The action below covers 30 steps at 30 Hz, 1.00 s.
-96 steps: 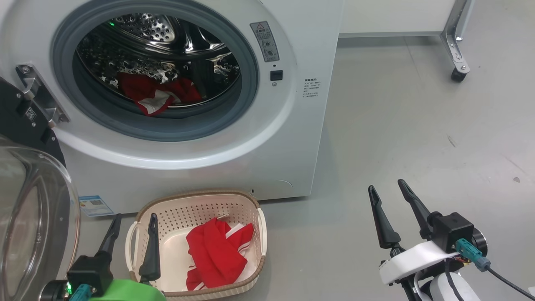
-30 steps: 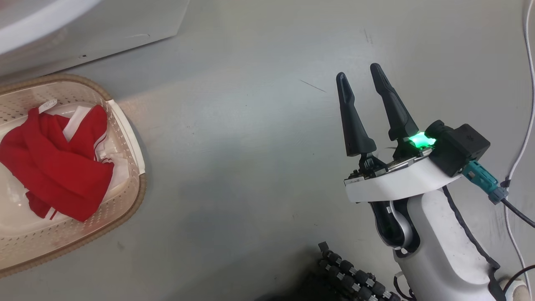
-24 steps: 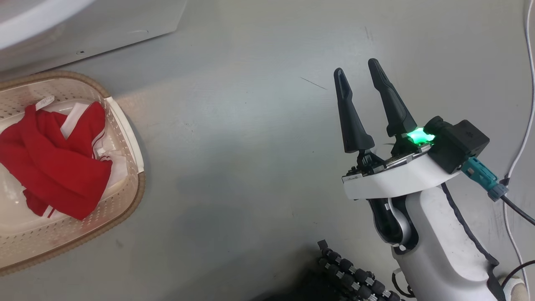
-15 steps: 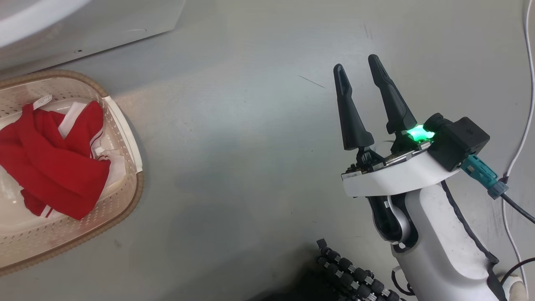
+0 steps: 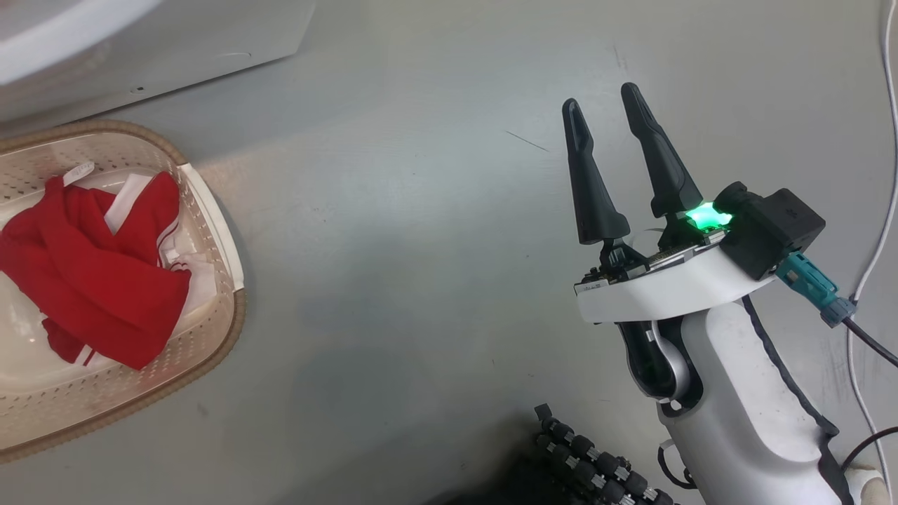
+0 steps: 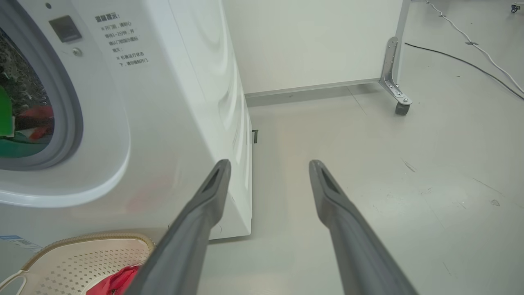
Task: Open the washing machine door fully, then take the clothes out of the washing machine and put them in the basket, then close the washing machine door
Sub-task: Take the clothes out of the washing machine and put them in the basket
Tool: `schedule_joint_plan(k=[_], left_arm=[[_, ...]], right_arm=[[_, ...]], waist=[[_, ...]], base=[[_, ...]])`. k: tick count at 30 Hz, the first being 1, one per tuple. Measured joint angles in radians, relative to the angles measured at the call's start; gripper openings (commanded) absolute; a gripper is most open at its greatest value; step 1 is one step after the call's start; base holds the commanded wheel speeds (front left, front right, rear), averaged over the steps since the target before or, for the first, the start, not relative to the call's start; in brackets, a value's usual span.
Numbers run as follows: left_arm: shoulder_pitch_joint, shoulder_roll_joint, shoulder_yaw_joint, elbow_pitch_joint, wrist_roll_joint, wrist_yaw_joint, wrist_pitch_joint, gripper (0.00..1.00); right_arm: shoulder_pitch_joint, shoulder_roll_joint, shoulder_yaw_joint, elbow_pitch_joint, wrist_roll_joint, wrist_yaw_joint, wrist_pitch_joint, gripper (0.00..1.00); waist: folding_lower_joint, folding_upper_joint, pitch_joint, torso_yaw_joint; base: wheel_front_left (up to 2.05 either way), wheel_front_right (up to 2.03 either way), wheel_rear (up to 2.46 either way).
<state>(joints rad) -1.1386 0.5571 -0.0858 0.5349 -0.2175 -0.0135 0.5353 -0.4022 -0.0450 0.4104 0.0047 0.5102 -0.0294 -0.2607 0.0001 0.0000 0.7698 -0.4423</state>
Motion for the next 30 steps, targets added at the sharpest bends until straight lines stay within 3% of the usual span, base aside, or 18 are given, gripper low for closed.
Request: schedule_joint_plan(k=[12,30], left_arm=[[0.021,-0.08,0.029,-0.041,-0.061,0.001,-0.17,0.0],[0.279,-0.244,0.051,-0.127,-0.129,0.006,-0.471,0.0]], right_arm=[[0.0,0.0,-0.008,0.019,-0.023,0.0,0.0,1.0],[0.021,-0.001,-0.051,0.088,-0.118,0.013,0.0,1.0]], waist=[[0.0,0.0,-0.049,0.033],[-0.0001,0.0,-0.181,0.121]], base=[[0.0,0.0,0.0],[0.0,0.0,0.0]])
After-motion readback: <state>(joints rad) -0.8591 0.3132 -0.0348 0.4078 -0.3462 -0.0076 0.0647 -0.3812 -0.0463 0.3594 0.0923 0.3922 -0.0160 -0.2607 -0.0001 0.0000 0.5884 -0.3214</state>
